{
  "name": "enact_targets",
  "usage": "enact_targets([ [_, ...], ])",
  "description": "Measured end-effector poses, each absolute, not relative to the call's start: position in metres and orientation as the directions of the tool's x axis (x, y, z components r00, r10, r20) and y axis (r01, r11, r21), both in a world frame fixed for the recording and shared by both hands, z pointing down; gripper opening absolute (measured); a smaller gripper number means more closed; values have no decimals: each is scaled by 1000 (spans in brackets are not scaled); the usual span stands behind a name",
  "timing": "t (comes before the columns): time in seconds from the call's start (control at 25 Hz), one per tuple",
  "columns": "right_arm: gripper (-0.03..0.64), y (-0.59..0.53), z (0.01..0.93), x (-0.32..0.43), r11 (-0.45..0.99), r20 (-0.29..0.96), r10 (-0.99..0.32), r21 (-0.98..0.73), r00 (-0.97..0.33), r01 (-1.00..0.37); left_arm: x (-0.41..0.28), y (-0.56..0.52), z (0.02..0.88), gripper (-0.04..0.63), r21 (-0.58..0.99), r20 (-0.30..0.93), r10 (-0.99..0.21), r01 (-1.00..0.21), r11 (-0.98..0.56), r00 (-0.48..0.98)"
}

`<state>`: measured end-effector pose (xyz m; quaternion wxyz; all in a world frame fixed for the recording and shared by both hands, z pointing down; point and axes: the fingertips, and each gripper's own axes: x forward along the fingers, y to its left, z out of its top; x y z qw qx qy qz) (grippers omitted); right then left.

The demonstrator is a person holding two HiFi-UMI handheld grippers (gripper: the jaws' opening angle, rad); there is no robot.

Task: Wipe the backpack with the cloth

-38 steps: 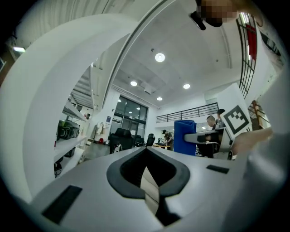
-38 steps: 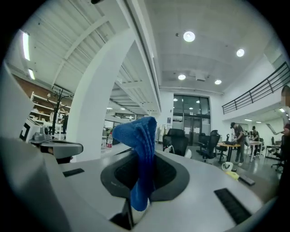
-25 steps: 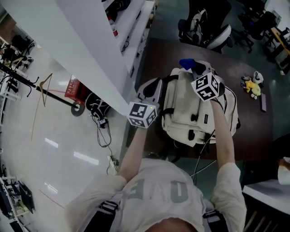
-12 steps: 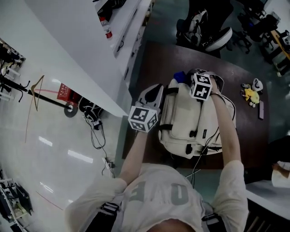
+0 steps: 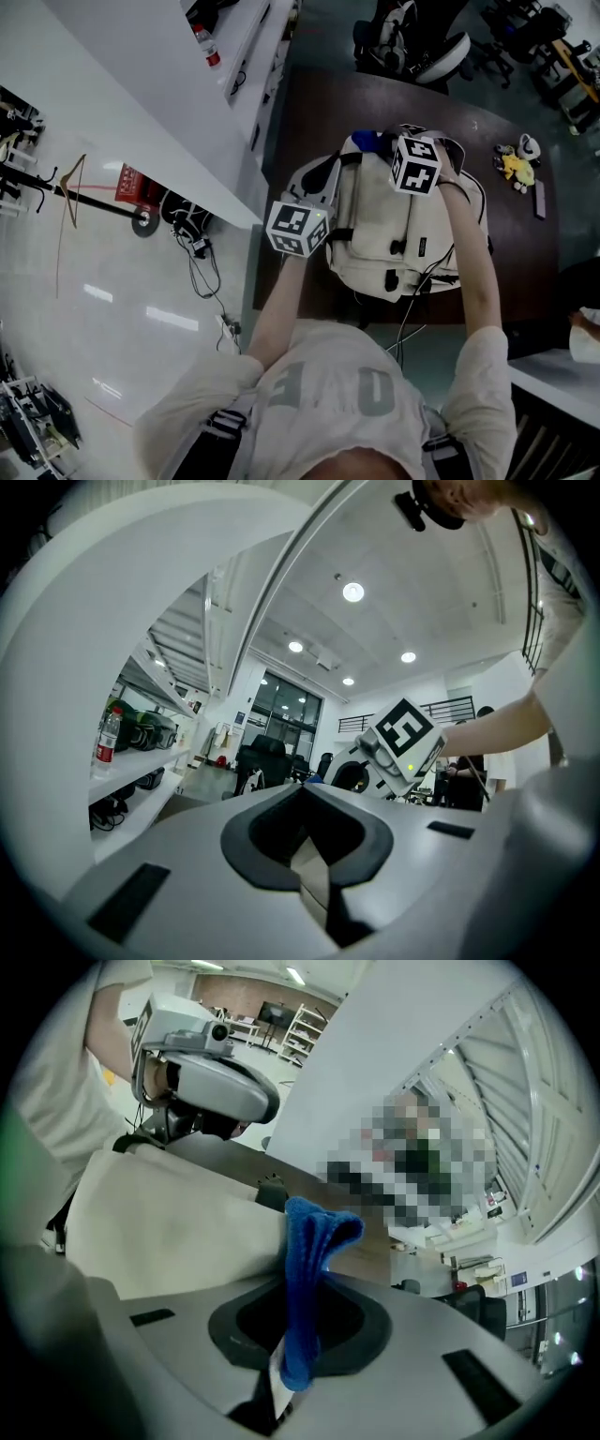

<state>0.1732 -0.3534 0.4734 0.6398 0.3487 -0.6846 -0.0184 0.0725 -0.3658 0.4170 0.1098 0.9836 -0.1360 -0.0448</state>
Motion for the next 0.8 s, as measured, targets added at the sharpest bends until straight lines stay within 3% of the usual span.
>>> enact_targets([
  [0.52, 41, -293, 460, 141, 708, 828, -540, 545, 152, -449, 38, -304, 403, 5, 187, -59, -275, -260, -947, 960],
  [0.8, 41, -257, 463, 95, 720, 817, -561, 561, 134, -409, 16, -269, 405, 5, 170, -49, -294, -282, -944, 954],
])
